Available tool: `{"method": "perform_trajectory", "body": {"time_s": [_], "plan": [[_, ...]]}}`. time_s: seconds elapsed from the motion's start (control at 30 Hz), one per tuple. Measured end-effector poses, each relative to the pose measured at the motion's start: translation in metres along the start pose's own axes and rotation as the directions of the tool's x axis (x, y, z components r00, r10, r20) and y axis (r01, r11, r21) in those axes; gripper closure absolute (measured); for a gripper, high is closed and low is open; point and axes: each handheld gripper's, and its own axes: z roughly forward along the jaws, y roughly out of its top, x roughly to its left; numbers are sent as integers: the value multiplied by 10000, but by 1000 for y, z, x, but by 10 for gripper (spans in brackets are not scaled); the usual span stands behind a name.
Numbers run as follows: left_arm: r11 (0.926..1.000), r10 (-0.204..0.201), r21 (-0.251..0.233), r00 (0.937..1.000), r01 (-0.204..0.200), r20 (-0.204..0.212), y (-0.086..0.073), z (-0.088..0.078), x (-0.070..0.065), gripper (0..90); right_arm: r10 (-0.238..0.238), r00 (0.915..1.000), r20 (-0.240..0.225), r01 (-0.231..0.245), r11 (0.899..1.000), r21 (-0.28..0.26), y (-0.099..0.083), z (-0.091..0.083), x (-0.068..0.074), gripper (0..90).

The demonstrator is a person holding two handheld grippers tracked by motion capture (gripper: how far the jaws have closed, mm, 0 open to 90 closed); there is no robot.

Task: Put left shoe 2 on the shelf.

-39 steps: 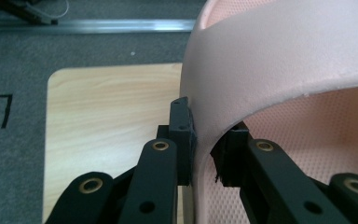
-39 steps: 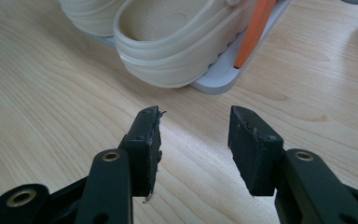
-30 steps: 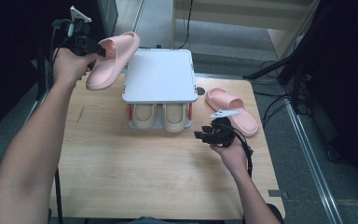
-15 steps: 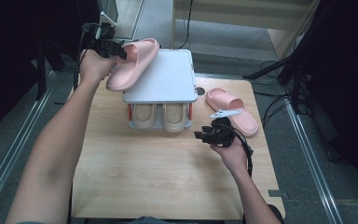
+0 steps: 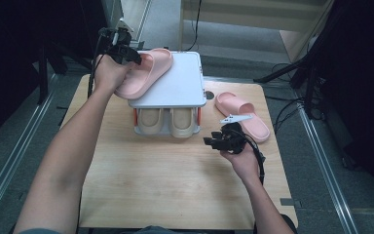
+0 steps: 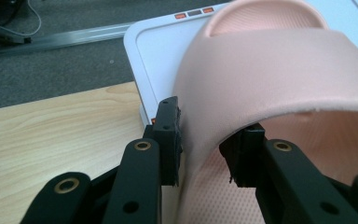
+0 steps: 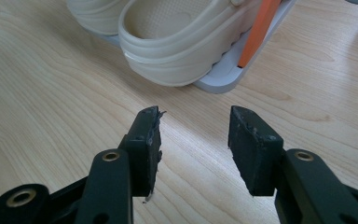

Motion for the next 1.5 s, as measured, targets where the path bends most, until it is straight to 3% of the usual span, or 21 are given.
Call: {"method": "perform_trajectory", "body": {"time_s": [0.37,0.47,0.53,0.67,1.03,1.1,1.3,1.37,1.5], "plan": [[9991,-58,432,9981,31,619,-3,-6,-4,591,-114,9999,-18,114,9999,56,0,3,1,547],[9985,-227,528,9942,172,1054,-6,-9,-5,566,-130,9999,-24,131,9999,55,0,3,1,546],[9982,31,590,9951,-90,986,-7,-9,-7,560,-131,9999,-23,131,9999,49,0,3,1,547],[9982,-41,604,9950,-19,1003,-8,-7,-5,550,-129,9999,-13,129,9999,92,0,3,1,547],[9990,215,371,9965,-245,803,-11,-8,2,532,-57,10000,25,57,9999,118,0,3,1,547],[9994,8,351,9951,-43,993,-11,-8,1,531,-123,9999,-3,123,9999,87,0,3,1,547],[9994,268,166,9912,-292,1300,-14,-14,-5,471,-63,10000,23,63,9999,101,0,3,0,547],[9991,306,244,9900,-343,1380,-15,-15,-5,522,-49,10000,33,49,9999,96,0,3,0,547],[9989,369,225,9902,-403,1350,-15,-17,-5,538,-30,10000,41,30,9999,121,0,3,1,547]]}}
